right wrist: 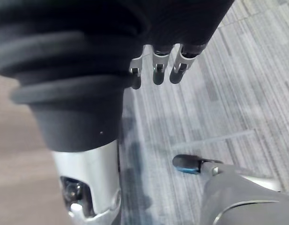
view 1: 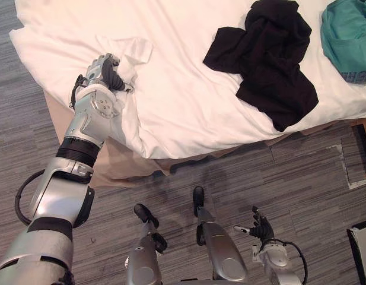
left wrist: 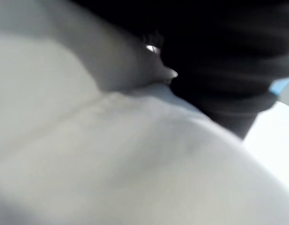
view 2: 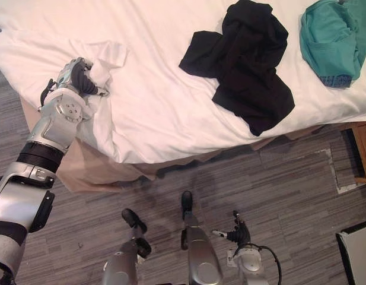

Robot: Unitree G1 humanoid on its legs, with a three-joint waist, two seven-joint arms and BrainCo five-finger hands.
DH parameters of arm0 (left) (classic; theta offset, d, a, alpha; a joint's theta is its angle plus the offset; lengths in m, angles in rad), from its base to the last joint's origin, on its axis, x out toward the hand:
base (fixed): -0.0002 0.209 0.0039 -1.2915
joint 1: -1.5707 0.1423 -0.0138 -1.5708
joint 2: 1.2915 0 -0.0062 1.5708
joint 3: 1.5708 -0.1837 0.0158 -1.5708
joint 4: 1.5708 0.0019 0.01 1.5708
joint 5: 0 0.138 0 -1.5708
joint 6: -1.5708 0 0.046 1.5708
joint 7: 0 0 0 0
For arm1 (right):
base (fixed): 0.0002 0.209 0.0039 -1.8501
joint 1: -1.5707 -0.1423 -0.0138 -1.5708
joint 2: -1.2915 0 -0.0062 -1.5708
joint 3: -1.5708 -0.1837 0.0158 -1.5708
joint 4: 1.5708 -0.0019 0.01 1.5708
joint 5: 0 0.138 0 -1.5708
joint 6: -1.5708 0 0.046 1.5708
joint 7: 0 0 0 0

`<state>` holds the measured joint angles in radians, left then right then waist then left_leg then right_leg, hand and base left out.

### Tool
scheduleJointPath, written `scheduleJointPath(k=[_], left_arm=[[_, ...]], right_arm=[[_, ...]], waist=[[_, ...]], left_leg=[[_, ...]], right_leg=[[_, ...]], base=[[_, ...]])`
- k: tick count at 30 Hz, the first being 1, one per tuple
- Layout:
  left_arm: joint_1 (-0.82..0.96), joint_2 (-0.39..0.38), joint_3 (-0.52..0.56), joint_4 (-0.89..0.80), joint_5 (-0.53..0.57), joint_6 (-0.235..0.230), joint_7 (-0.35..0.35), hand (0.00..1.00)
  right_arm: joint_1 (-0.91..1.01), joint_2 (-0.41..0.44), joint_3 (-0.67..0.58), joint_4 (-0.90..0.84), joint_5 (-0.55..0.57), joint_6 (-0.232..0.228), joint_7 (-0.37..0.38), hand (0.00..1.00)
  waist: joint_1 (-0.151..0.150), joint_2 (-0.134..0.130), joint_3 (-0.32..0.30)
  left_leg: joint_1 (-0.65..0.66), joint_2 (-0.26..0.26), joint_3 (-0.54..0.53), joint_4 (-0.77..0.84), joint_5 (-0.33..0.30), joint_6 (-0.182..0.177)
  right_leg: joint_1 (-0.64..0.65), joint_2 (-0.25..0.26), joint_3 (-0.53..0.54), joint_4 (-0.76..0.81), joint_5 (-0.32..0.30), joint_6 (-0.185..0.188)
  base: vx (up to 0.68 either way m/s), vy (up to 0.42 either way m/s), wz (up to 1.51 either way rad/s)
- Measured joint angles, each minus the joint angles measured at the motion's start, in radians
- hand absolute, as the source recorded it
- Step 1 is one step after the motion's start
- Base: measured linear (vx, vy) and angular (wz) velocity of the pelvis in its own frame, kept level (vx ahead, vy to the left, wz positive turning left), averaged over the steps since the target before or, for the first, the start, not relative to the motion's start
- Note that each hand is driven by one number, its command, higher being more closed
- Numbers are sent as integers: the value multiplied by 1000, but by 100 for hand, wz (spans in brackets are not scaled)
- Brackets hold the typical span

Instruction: Tidy the bed and pick cloth on bed and put in laundry

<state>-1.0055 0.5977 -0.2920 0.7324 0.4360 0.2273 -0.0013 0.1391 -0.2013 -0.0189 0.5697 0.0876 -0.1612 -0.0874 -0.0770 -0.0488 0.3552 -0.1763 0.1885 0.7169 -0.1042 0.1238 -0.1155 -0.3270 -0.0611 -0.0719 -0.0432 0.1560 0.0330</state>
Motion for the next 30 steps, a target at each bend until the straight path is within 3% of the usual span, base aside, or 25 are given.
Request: scheduleJointPath(k=[2,5,7,10,11,13,18,19,21,26,28,29,30], left_arm=[[38,0,23,21,-18,-14,-12,100],[194,-3,119,33,-121,-81,-25,100],[311,-17,181,33,-241,-118,-30,100],[543,-83,349,39,-344,-153,-41,100],[672,-122,457,45,-380,-173,-22,0],[803,-190,579,43,-419,-211,-19,0],[908,-302,743,67,-405,-261,4,0],[999,-412,850,59,-237,-374,57,0],[1041,-468,796,61,-181,-422,57,0],[1082,-475,744,62,-160,-435,59,0],[1078,-493,684,48,-157,-428,74,0],[1096,-491,616,44,-155,-425,88,0],[1114,-483,565,42,-155,-423,89,0]], right_arm=[[0,-4,-20,17,1,-4,-1,0],[4,-18,-28,64,0,-4,3,0],[15,-15,-57,86,0,17,7,0],[70,-4,-95,141,0,75,14,0],[93,6,-108,193,0,110,24,0],[137,33,-138,253,1,145,45,0],[136,50,-139,319,-1,158,80,0],[112,56,-182,353,141,214,69,0],[103,83,-221,351,221,226,28,0],[96,93,-261,349,240,230,1,0],[86,72,-380,329,258,252,-1,0],[84,32,-467,254,298,272,-72,100],[83,-22,-538,189,311,277,-113,100]], waist=[[-5,11,-4],[-7,35,-17],[-2,58,-33],[28,85,-126],[37,88,-170],[66,72,-241],[71,39,-302],[71,60,-333],[74,81,-347],[75,77,-351],[71,75,-358],[72,66,-358],[71,60,-359]], left_leg=[[26,-2,-2,-3,-2,2],[92,-6,-2,0,-10,2],[132,-6,-6,0,-14,-4],[182,-4,-27,0,-27,-18],[219,1,-48,-1,-37,-27],[268,7,-71,-5,-52,-40],[335,8,-77,-6,-76,-54],[371,9,-96,-6,-78,-54],[372,9,-95,-6,-78,-54],[391,11,-95,-6,-84,-60],[393,19,-75,-1,-112,-77],[396,13,-48,-1,-118,-75],[405,9,-31,-2,-125,-73]], right_leg=[[34,-2,-6,-9,-1,1],[108,-7,-28,-22,-12,14],[155,-9,-40,-23,-28,25],[217,-10,-85,-20,-69,12],[266,-8,-110,-19,-92,14],[329,-6,-138,-18,-121,15],[400,-7,-154,-12,-158,22],[441,-8,-209,-13,-169,35],[444,-8,-222,-13,-169,35],[466,-4,-227,-15,-170,35],[450,5,-214,-18,-171,32],[450,7,-195,-17,-171,33],[450,3,-187,-17,-171,33]], base=[[2,3,2],[22,-1,5],[30,-10,12],[66,-28,25],[94,-29,38],[105,-21,38],[96,-17,7],[177,-82,19],[108,-57,11],[-27,-18,0],[-48,3,-18],[-94,11,-47],[-88,10,-45]])
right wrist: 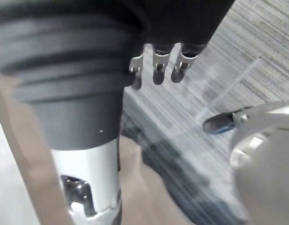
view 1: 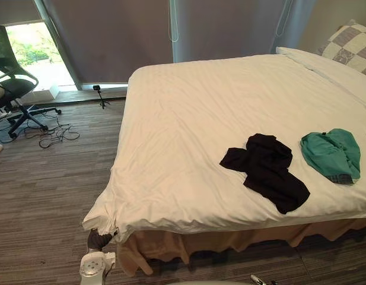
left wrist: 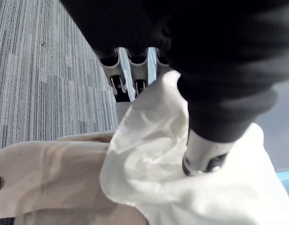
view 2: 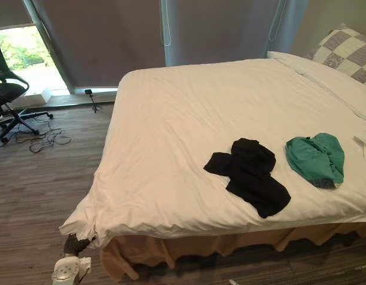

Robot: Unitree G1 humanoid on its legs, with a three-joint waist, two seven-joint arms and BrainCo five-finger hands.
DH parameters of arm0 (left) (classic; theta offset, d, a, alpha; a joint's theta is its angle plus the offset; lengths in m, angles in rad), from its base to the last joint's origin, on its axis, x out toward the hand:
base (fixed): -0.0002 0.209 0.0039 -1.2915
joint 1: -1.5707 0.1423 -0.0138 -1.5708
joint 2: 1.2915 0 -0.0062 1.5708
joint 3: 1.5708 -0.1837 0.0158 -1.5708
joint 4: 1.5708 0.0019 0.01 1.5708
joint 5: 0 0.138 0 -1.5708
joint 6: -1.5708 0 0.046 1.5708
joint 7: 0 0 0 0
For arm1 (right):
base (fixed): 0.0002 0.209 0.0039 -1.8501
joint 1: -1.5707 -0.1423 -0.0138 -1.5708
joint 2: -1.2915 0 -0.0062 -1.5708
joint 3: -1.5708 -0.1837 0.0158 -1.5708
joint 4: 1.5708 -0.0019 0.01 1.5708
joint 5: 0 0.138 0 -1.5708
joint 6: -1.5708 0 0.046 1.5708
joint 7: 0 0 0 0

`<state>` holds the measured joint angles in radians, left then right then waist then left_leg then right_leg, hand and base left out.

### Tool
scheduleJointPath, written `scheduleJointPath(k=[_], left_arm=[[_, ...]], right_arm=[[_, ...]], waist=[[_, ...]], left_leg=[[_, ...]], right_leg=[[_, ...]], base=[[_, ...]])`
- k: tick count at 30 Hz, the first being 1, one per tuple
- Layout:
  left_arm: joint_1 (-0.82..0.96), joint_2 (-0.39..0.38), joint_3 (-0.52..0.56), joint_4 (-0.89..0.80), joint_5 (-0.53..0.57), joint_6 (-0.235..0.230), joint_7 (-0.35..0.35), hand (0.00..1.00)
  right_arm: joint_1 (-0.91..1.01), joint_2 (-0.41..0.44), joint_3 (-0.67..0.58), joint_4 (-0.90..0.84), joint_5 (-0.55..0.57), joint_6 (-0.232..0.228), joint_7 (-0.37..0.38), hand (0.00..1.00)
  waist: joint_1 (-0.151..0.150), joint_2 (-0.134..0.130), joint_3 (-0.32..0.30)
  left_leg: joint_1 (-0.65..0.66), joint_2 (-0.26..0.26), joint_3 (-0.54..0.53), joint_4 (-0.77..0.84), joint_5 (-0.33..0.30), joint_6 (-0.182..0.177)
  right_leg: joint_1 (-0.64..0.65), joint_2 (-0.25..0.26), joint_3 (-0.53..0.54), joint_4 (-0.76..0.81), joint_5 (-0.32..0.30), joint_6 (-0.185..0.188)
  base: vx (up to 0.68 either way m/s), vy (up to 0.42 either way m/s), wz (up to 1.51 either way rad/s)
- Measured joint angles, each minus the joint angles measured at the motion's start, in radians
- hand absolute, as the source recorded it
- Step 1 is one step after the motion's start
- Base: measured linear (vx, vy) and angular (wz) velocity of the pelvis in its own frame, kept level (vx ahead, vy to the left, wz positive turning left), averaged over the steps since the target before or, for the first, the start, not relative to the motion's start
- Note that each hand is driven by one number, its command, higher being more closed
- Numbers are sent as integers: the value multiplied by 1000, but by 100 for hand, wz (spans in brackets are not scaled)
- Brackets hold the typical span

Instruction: Tidy the bed and pick cloth on bed and put in laundry

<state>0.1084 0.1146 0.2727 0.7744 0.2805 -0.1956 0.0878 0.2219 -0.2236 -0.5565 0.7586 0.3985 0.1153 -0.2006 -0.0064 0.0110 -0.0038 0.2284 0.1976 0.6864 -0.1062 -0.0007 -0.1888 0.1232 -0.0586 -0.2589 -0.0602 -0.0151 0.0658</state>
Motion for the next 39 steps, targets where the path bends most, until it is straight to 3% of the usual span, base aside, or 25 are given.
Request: scheduleJointPath(k=[4,7,12,17,21,26,30,36,38,39], left_arm=[[61,50,-39,-23,-24,15,-5,0],[86,106,-72,-32,-32,27,-22,0],[103,111,-96,-42,-69,34,-36,0],[106,85,-90,-42,-96,34,-49,0],[103,51,-74,-46,-87,22,-49,0],[98,29,-82,-46,-87,1,-42,0],[95,28,-97,-45,-110,-21,-22,0],[80,28,-84,-44,-81,-28,-1,0],[68,29,-52,-31,-59,5,14,0],[69,37,-1,34,-49,69,39,0]], right_arm=[[12,-212,-163,-205,-6,0,-78,100],[-3,-285,-197,-336,-6,12,-101,100],[-76,-297,-188,-487,-14,24,-124,100],[-201,-299,-36,-768,-130,52,-110,100],[-352,-297,249,-828,-205,55,25,100],[-460,-274,483,-794,-244,-10,213,100],[-562,-236,621,-737,-245,-26,314,100],[-679,-162,777,-654,-230,-14,378,100],[-687,-148,817,-647,-219,-8,381,100],[-705,-127,835,-605,-198,-8,380,100]], waist=[[-10,-34,-22],[-12,-59,-35],[-13,-65,-41],[-13,-54,-39],[-7,-54,-39],[0,-41,-26],[8,-35,-19],[34,-31,10],[58,-28,16],[63,-20,27]], left_leg=[[0,-7,14,-2,-10,4],[0,-14,19,1,-9,2],[0,-25,15,2,-16,9],[0,-41,-7,2,-20,17],[-5,-45,-43,2,-23,22],[-20,-55,-92,2,-23,23],[-36,-54,-135,2,-22,23],[-57,-52,-210,42,-31,37],[-84,-51,-234,55,-34,42],[-102,-51,-258,60,-34,43]], right_leg=[[-11,-7,8,3,0,1],[-17,-8,16,4,0,1],[-23,-24,16,24,-11,17],[-21,-44,5,20,-11,18],[-10,-47,-18,1,-10,19],[11,-51,-63,-10,-6,23],[18,-55,-103,-15,-6,23],[56,-69,-181,-14,-6,23],[53,-72,-205,-12,-6,23],[52,-72,-232,-11,-6,23]], base=[[-52,1,-13],[-22,-9,-10],[-20,2,2],[-8,8,7],[-23,-31,18],[22,-28,20],[22,-32,23],[52,-40,36],[51,-39,32],[78,-55,51]])
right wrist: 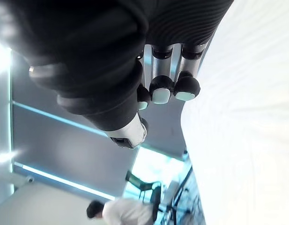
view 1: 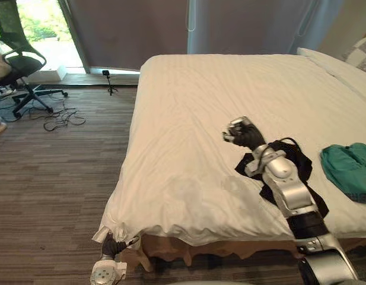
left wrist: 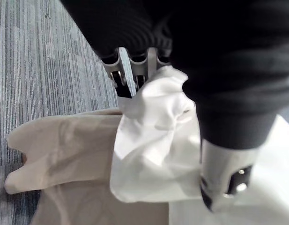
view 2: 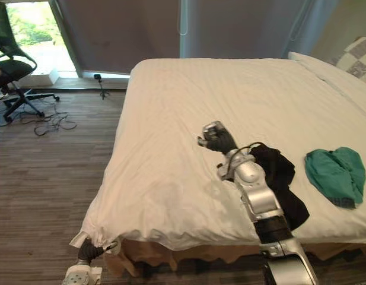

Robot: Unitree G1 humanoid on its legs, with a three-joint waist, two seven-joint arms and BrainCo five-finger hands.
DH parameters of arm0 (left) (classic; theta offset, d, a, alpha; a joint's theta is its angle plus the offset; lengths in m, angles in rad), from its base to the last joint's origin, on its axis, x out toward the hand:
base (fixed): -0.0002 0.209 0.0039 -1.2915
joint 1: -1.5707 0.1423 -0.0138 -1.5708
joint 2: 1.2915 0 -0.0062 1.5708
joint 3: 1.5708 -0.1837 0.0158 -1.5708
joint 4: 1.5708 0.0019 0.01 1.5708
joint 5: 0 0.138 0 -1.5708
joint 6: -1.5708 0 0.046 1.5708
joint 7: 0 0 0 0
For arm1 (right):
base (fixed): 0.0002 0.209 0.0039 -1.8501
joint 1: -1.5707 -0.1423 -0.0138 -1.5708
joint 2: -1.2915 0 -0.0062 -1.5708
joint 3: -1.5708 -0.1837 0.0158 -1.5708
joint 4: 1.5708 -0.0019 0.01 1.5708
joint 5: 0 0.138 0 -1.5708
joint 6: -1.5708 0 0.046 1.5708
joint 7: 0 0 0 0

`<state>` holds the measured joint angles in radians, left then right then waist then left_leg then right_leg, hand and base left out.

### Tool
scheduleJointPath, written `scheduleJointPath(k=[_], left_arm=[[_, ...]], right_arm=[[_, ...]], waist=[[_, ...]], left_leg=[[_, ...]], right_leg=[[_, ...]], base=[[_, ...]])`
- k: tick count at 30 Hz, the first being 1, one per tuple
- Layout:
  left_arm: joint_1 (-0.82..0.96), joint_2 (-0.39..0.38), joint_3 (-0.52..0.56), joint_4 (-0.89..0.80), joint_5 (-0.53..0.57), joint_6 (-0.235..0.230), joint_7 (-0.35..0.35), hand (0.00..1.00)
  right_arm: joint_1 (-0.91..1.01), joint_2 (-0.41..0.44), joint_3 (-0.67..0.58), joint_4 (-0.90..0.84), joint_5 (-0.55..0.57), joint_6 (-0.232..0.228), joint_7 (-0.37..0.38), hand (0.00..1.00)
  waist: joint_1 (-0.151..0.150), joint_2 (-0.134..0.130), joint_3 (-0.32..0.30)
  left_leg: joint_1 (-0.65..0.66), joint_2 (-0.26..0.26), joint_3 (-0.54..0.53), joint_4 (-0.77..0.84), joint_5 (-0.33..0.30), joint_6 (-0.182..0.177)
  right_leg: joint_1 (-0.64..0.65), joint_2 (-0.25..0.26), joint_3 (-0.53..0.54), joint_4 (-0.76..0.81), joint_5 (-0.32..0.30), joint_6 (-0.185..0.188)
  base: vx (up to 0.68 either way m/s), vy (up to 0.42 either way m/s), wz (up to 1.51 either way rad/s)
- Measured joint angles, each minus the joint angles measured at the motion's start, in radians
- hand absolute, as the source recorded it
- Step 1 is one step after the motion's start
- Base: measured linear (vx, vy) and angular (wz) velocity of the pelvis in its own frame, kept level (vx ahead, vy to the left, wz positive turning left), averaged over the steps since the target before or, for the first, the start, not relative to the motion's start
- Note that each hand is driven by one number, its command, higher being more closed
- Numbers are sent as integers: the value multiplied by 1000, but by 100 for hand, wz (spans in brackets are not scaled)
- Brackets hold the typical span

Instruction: Tidy the bed and pick cloth on bed and put in laundry

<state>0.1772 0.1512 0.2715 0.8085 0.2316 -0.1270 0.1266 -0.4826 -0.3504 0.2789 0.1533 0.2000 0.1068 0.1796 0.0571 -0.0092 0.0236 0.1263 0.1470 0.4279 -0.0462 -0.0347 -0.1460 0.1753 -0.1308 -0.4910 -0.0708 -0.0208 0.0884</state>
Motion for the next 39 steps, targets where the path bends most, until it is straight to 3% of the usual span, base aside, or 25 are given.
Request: scheduleJointPath(k=[3,6,7,8,9,10,13,14,15,18,20,26,29,30,32,36,39], left_arm=[[22,55,91,110,14,98,29,0],[34,114,137,122,46,117,51,0],[19,163,154,126,68,110,58,0],[19,185,172,132,80,106,67,0],[24,191,174,133,81,103,67,0],[28,219,174,135,80,89,64,0],[-10,263,180,142,78,43,41,0],[-30,267,179,146,78,17,22,0],[-36,268,178,144,78,-19,6,0],[-42,260,116,143,76,-73,-13,0],[-52,246,50,124,60,-84,-21,0],[-149,156,-150,101,-3,-80,3,0],[-186,122,-217,76,-45,-50,30,0],[-200,112,-241,65,-60,-24,32,0],[-226,94,-262,56,-79,13,40,0],[-251,75,-302,45,-117,92,44,0],[-251,74,-337,54,-116,149,42,0]], right_arm=[[-48,4,22,97,8,-4,-5,100],[-106,12,61,148,37,-16,-19,100],[-130,50,71,160,46,-22,-27,100],[-156,70,96,183,56,-33,-26,100],[-176,71,120,188,68,-40,-25,100],[-200,96,139,187,87,-69,-29,100],[-239,130,196,202,86,-78,-43,100],[-257,148,232,225,85,-80,-50,100],[-266,163,270,226,85,-80,-65,100],[-265,193,333,223,85,-79,-75,100],[-271,193,341,219,87,-75,-82,100],[-268,253,358,274,135,-100,-62,100],[-232,289,407,300,128,-103,-35,100],[-189,301,430,301,124,-103,-27,100],[-117,314,433,301,124,-104,-4,100],[34,324,376,333,123,-167,88,100],[154,361,313,384,114,-222,164,100]], waist=[[33,15,71],[77,25,148],[96,-5,202],[99,-18,222],[101,3,230],[117,51,271],[148,29,334],[153,28,360],[153,22,385],[154,29,404],[150,38,412],[96,68,428],[72,69,428],[53,68,427],[42,67,427],[-2,41,412],[-20,-6,361]], left_leg=[[-64,12,-45,54,-1,1],[-173,45,-68,186,-1,1],[-293,42,-84,361,-47,10],[-310,-18,-128,229,-48,22],[-311,-45,-162,84,40,46],[-307,-38,-151,-7,151,113],[-334,-34,-170,-2,152,112],[-338,-36,-178,-1,152,112],[-338,-42,-180,4,151,111],[-371,-24,-175,34,141,98],[-388,-12,-163,34,141,98],[-423,-10,-118,34,143,94],[-421,-15,-95,34,143,93],[-413,-14,-82,34,135,83],[-401,-16,-76,44,118,68],[-370,-18,-48,103,63,63],[-332,-20,-11,106,44,59]], right_leg=[[-25,-3,-53,37,-1,-1],[-103,-15,-56,144,-6,-10],[-106,-40,-51,170,-6,-18],[-112,-58,-52,175,-14,-23],[-123,-51,-58,193,-15,-21],[-167,-32,-55,280,-69,-11],[-231,-31,-35,242,-120,-19],[-262,-25,-27,191,-109,-30],[-299,-26,-22,146,-44,-34],[-331,-7,-9,150,-26,-43],[-356,5,8,146,-23,-48],[-411,9,62,117,5,-65],[-420,7,92,99,24,-63],[-420,7,104,98,29,-61],[-415,10,127,92,41,-58],[-364,8,178,38,81,-45],[-343,7,217,24,89,-41]], base=[[81,-51,63],[14,-7,36],[-32,-22,60],[-16,-23,49],[61,52,34],[108,105,23],[54,16,17],[-31,-70,21],[-62,-63,21],[10,-52,-14],[12,-53,-26],[-22,15,-28],[-28,53,-27],[-18,58,-31],[-11,48,-33],[2,51,-33],[8,42,-36]])
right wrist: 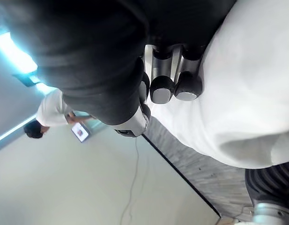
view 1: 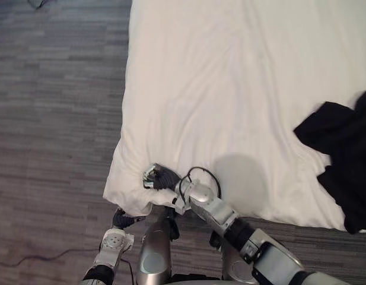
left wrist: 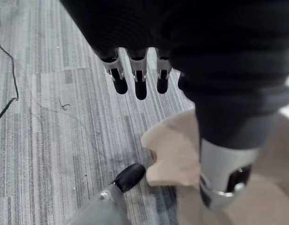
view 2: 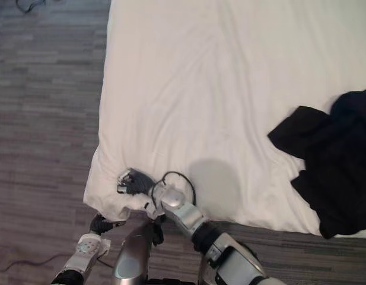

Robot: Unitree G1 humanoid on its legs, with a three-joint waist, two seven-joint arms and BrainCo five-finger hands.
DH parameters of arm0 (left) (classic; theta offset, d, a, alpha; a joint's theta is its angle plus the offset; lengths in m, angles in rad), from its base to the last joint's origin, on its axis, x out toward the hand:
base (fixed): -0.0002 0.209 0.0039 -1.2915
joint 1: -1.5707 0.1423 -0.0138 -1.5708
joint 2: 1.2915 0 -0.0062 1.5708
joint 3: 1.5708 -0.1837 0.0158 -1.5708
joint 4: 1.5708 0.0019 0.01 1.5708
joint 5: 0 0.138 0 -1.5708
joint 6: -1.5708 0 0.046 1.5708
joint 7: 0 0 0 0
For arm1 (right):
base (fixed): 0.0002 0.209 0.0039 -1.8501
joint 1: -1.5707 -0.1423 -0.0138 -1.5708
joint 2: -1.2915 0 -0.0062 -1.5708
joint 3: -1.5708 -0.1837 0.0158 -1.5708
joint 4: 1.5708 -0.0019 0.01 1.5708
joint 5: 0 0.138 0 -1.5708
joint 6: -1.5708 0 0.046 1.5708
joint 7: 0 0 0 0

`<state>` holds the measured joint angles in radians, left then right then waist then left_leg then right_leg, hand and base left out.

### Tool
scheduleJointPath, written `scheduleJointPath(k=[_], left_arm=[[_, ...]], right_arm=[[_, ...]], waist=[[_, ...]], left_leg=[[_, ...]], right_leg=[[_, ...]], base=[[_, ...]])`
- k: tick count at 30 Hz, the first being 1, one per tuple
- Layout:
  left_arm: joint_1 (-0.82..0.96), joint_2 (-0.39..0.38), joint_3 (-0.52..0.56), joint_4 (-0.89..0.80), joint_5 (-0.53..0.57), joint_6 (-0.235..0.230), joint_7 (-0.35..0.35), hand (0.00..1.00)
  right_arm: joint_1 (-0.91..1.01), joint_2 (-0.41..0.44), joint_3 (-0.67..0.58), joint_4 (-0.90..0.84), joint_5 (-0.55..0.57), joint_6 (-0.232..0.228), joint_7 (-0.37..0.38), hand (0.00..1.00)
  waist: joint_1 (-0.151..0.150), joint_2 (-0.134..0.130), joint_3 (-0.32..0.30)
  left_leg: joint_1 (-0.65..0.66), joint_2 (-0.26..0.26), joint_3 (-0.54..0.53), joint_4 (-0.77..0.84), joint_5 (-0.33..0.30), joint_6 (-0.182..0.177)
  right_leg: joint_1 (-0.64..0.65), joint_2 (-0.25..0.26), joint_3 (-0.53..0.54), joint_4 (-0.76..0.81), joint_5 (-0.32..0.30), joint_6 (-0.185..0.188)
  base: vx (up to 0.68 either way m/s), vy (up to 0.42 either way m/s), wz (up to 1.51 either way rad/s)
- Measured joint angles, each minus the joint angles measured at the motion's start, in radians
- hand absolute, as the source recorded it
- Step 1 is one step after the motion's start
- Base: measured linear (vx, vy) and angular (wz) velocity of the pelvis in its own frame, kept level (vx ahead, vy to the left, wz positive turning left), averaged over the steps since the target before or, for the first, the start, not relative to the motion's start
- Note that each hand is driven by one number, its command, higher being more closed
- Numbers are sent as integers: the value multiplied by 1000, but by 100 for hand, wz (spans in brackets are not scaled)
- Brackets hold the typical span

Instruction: Tidy the bed and pick cloth on bed and put in laundry

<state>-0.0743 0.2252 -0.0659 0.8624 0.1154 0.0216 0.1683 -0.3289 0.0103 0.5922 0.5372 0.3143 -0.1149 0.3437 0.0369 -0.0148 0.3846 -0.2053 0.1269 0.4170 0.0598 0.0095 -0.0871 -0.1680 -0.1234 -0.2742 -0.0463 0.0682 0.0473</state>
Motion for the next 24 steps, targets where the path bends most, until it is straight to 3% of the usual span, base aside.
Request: scheduleJointPath(k=[3,5,11,15,16,19,20,24], left_arm=[[11,-19,-14,21,2,33,-1,0],[29,-28,-21,38,9,52,-5,0],[112,-59,-39,62,23,58,-20,0],[135,-55,-42,63,40,77,-34,0],[137,-49,-44,62,40,85,-42,0],[154,-33,-74,63,41,107,-47,0],[165,-31,-75,62,41,116,-52,0],[187,-24,-80,66,44,121,-65,0]], right_arm=[[84,6,-13,72,-24,-29,38,100],[139,4,-35,121,-45,-34,54,100],[366,-76,-122,271,-104,-37,32,100],[400,-200,-119,98,-84,-68,36,100],[419,-221,-115,-29,-46,-71,44,100],[426,-221,-75,-277,52,-64,61,100],[411,-218,-61,-402,109,-42,62,100],[312,-202,-38,-566,211,-3,32,100]], waist=[[-21,-40,-55],[-29,-48,-88],[-43,-36,-221],[-63,-37,-253],[-63,-39,-258],[-69,-34,-295],[-76,-31,-309],[-76,-24,-339]], left_leg=[[52,0,23,7,-21,-3],[88,-3,36,2,-31,-6],[223,-37,69,-113,-21,-13],[266,-50,74,-164,1,-12],[276,-49,73,-164,2,-13],[277,-48,73,-164,2,-13],[284,-47,69,-164,3,-13],[310,-45,66,-164,3,-14]], right_leg=[[46,-1,20,-10,-1,2],[74,-2,29,-14,-4,8],[143,-17,39,-13,-34,40],[162,-19,40,-14,-38,45],[172,-18,34,-15,-38,45],[176,-15,30,-20,-38,45],[189,-15,25,-25,-37,45],[214,-13,18,-28,-37,45]], base=[[33,24,-23],[54,25,-17],[61,26,-14],[16,12,-3],[0,0,0],[7,-36,1],[13,-44,7],[-37,-34,4]])
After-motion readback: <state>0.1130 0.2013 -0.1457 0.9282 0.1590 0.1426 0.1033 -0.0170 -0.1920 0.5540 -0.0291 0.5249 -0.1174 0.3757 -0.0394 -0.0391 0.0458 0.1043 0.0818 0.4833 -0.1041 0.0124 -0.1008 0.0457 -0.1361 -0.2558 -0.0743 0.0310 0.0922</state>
